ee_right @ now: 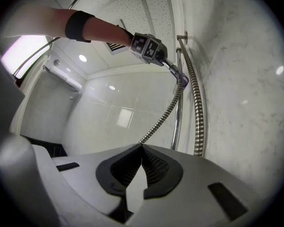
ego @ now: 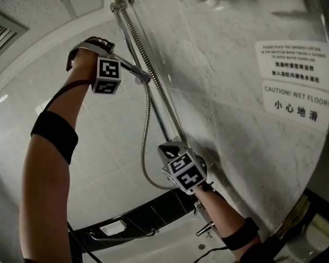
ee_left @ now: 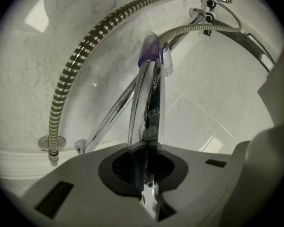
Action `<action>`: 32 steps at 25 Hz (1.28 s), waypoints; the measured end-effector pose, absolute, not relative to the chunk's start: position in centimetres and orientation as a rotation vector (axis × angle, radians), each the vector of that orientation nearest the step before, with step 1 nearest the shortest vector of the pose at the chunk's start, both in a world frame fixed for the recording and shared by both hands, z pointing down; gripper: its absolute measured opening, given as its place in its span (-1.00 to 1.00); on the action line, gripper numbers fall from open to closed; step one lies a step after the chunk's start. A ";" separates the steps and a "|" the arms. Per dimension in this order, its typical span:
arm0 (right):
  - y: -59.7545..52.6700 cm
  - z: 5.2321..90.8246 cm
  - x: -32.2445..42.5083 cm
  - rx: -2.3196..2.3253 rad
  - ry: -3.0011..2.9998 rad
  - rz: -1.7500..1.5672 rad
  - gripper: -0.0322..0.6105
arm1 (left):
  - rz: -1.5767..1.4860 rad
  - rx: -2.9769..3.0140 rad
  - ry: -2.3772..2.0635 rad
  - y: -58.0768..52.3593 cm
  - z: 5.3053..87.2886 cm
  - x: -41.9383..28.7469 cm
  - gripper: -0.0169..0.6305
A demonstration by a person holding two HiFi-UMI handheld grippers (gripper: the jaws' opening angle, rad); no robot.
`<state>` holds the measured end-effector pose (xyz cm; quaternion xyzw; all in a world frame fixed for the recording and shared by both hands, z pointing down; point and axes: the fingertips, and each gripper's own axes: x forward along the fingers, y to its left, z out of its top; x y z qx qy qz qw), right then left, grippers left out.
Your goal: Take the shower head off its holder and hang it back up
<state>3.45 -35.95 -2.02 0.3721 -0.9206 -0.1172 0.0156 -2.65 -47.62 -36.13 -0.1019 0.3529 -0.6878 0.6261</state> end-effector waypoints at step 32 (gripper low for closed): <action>-32.1 4.1 1.5 1.175 -2.802 -0.272 -0.83 | -1.306 -0.637 0.934 -31.8 -27.5 -8.8 -0.75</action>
